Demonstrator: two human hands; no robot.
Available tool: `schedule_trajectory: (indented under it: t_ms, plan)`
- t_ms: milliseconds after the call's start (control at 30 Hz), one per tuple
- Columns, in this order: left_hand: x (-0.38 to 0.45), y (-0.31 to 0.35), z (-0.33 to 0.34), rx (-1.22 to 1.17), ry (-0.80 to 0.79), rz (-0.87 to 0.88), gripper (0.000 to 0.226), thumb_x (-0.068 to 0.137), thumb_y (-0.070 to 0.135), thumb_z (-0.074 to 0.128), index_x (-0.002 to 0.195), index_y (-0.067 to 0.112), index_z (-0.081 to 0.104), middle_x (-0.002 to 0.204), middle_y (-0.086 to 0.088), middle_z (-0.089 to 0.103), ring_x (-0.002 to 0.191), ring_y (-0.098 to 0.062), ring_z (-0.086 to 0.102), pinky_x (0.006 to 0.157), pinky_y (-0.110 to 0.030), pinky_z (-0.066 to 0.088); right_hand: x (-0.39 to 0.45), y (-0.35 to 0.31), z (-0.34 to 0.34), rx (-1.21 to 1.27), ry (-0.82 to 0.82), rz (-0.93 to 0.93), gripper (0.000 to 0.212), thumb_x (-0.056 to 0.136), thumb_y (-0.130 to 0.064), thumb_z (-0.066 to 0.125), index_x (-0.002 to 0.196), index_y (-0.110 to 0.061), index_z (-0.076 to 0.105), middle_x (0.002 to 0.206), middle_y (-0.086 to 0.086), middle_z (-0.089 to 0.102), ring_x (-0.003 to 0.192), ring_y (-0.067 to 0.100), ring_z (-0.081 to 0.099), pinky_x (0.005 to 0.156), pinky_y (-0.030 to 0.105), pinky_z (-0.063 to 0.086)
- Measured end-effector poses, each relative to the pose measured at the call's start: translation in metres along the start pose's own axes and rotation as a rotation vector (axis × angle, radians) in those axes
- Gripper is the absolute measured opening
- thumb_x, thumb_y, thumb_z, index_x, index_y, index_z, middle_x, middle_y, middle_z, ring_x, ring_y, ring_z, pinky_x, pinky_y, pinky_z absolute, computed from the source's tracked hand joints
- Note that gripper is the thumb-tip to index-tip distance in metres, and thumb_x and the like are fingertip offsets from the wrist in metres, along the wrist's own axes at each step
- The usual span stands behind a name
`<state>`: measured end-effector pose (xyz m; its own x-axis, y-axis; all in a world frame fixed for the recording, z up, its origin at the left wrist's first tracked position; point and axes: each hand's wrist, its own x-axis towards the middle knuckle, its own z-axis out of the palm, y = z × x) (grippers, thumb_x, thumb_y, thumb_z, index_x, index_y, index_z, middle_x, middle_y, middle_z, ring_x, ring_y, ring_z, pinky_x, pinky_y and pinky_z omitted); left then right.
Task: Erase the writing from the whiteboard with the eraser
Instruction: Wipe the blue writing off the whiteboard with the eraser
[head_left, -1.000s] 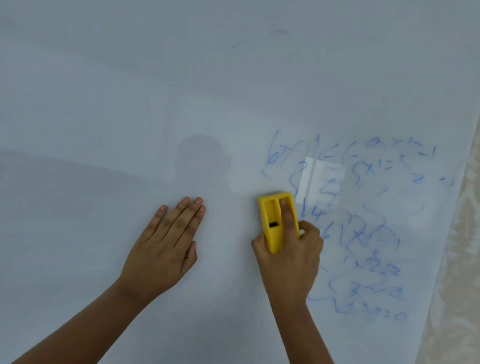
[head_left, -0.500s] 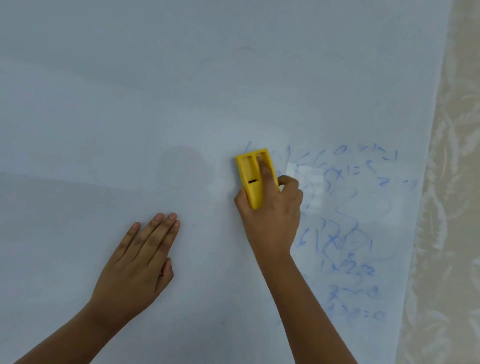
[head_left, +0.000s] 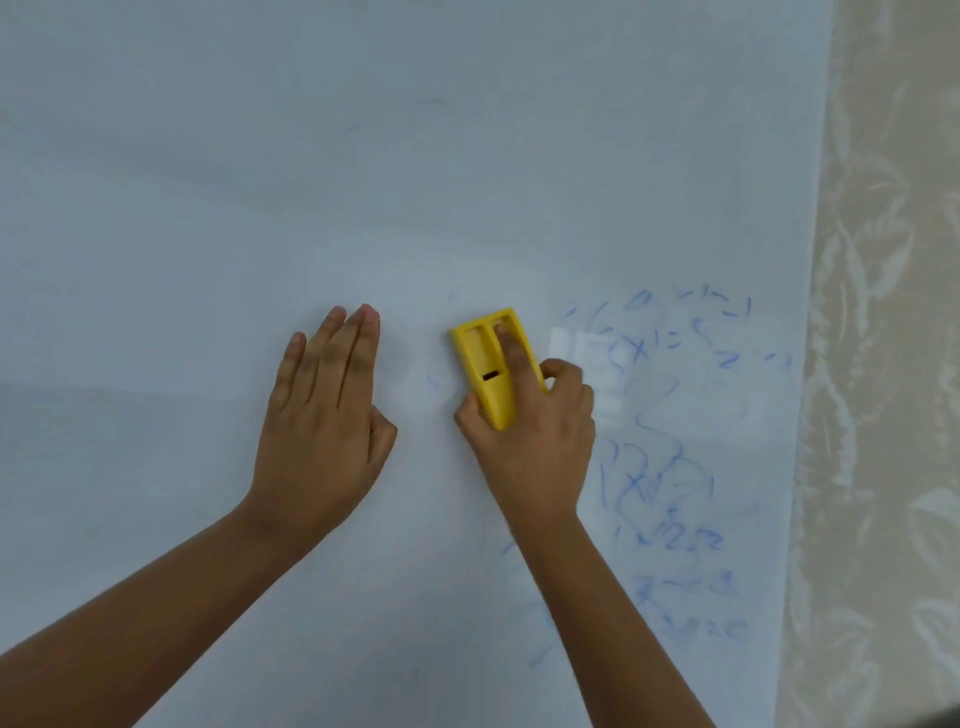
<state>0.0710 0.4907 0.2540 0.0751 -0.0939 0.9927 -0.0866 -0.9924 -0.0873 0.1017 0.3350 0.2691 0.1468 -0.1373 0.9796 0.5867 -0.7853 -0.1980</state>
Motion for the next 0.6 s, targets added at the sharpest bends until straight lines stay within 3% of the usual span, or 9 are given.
schedule_trajectory:
  t_ms: [100, 200, 300, 467, 600]
  plan:
    - [-0.008, -0.001, 0.005, -0.058, 0.011, 0.004, 0.062, 0.081, 0.008, 0.034, 0.140, -0.008, 0.031, 0.142, -0.027, 0.041, 0.135, -0.031, 0.032, 0.112, -0.041, 0.020, 0.014, -0.001, 0.003, 0.028, -0.008, 0.101, 0.063, 0.072, -0.042, 0.065, 0.131, -0.033, 0.047, 0.105, 0.014, 0.051, 0.087, 0.032, 0.048, 0.067, 0.042, 0.046]
    - [-0.009, -0.001, 0.004, -0.152, 0.057, -0.082, 0.064, 0.079, 0.007, 0.033, 0.141, -0.007, 0.029, 0.144, -0.025, 0.038, 0.134, -0.028, 0.029, 0.109, -0.036, 0.023, -0.017, -0.018, 0.010, 0.000, -0.035, -0.075, 0.060, 0.071, -0.045, 0.058, 0.129, -0.034, 0.048, 0.097, 0.010, 0.053, 0.077, 0.029, 0.050, 0.059, 0.037, 0.045]
    - [-0.011, -0.002, 0.003, -0.180, 0.042, -0.055, 0.065, 0.079, 0.008, 0.032, 0.141, -0.007, 0.030, 0.145, -0.021, 0.036, 0.133, -0.027, 0.030, 0.111, -0.035, 0.020, -0.031, 0.002, 0.002, -0.021, -0.097, -0.193, 0.058, 0.069, -0.044, 0.057, 0.126, -0.034, 0.052, 0.094, 0.010, 0.056, 0.074, 0.029, 0.052, 0.057, 0.038, 0.048]
    - [-0.015, -0.002, 0.003, -0.206, 0.043, -0.011, 0.062, 0.081, 0.010, 0.032, 0.139, -0.010, 0.031, 0.144, -0.021, 0.037, 0.131, -0.027, 0.031, 0.114, -0.032, 0.017, 0.028, 0.007, -0.003, 0.027, -0.016, 0.061, 0.063, 0.071, -0.041, 0.065, 0.131, -0.035, 0.047, 0.106, 0.013, 0.051, 0.088, 0.031, 0.048, 0.068, 0.043, 0.048]
    - [-0.015, -0.001, 0.001, -0.251, 0.059, -0.026, 0.063, 0.079, 0.011, 0.033, 0.138, -0.013, 0.030, 0.142, -0.026, 0.040, 0.129, -0.029, 0.033, 0.104, -0.051, 0.035, 0.014, -0.030, 0.012, 0.036, -0.018, -0.126, 0.060, 0.069, -0.043, 0.062, 0.127, -0.033, 0.051, 0.096, 0.011, 0.052, 0.078, 0.031, 0.049, 0.060, 0.037, 0.043]
